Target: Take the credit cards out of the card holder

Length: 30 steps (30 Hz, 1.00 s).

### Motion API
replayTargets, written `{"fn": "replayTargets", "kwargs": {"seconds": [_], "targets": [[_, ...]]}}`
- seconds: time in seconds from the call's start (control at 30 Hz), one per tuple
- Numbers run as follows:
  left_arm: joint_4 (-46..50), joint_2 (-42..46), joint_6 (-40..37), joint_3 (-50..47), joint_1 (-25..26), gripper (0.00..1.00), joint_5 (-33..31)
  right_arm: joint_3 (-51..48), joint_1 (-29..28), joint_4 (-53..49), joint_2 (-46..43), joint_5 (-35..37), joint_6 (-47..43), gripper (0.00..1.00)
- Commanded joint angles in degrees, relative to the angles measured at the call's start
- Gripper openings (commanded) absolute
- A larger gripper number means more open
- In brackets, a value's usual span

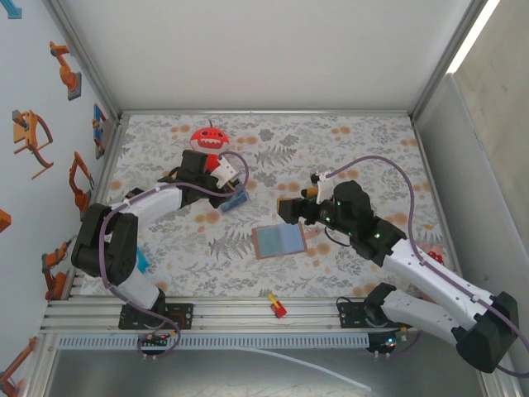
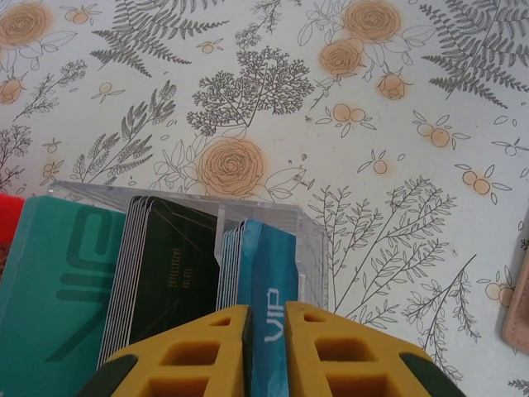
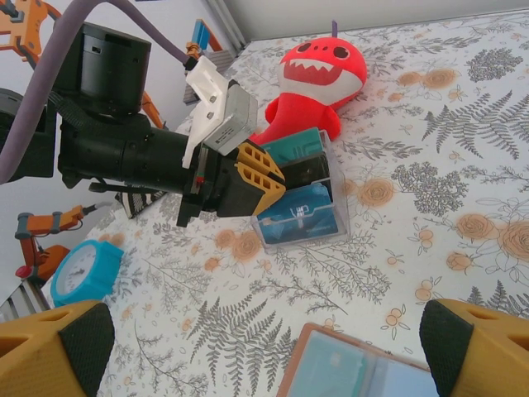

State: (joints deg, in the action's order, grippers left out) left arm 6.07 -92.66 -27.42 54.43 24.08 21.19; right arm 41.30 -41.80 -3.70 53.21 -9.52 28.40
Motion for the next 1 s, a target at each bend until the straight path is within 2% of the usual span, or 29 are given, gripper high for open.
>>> {"fn": "replayTargets", "kwargs": {"seconds": [0.0, 0.17, 0.37, 0.67, 0.7, 0.8, 0.87, 0.93, 0.97], "targets": [[1.6, -0.4, -1.0, 1.5, 0.3, 0.19, -0.3, 0.3, 0.1, -0.3, -1.1, 0.7, -1.1, 0.94], [2.0, 1.2, -0.4, 1.6, 0.6, 0.18, -0.8, 0.4, 0.1, -0.9, -1.1, 0.6, -1.0, 0.94], [-0.5, 7.1, 2.3, -0.6, 2.0, 0.19, -2.3, 1.2, 0.1, -3.2, 0.4, 0.6, -1.1, 0.93], [-7.5, 20.6, 15.0, -8.8, 6.7, 0.21, -14.6, 3.3, 0.1, -9.1, 5.8, 3.1, -1.0, 0.83], [-8.4, 22.2, 17.5, -10.0, 7.0, 0.27, -15.7, 3.5, 0.1, -9.5, 6.5, 3.2, -1.0, 0.82], [-11.1, 26.6, 24.5, -13.7, 7.6, 0.28, -17.2, 4.5, -0.2, -12.0, 9.1, 4.4, -1.4, 0.79], [-12.4, 29.2, 28.7, -16.0, 8.2, 0.37, -18.1, 5.2, -0.5, -13.6, 10.8, 5.8, -1.6, 0.77], [-14.0, 31.8, 32.6, -18.6, 8.6, 0.38, -19.0, 5.9, -1.3, -15.0, 12.6, 7.1, -1.8, 0.74], [-14.8, 33.3, 34.8, -20.0, 8.8, 0.45, -19.9, 6.5, -1.9, -15.9, 13.6, 8.1, -1.9, 0.73]]}}
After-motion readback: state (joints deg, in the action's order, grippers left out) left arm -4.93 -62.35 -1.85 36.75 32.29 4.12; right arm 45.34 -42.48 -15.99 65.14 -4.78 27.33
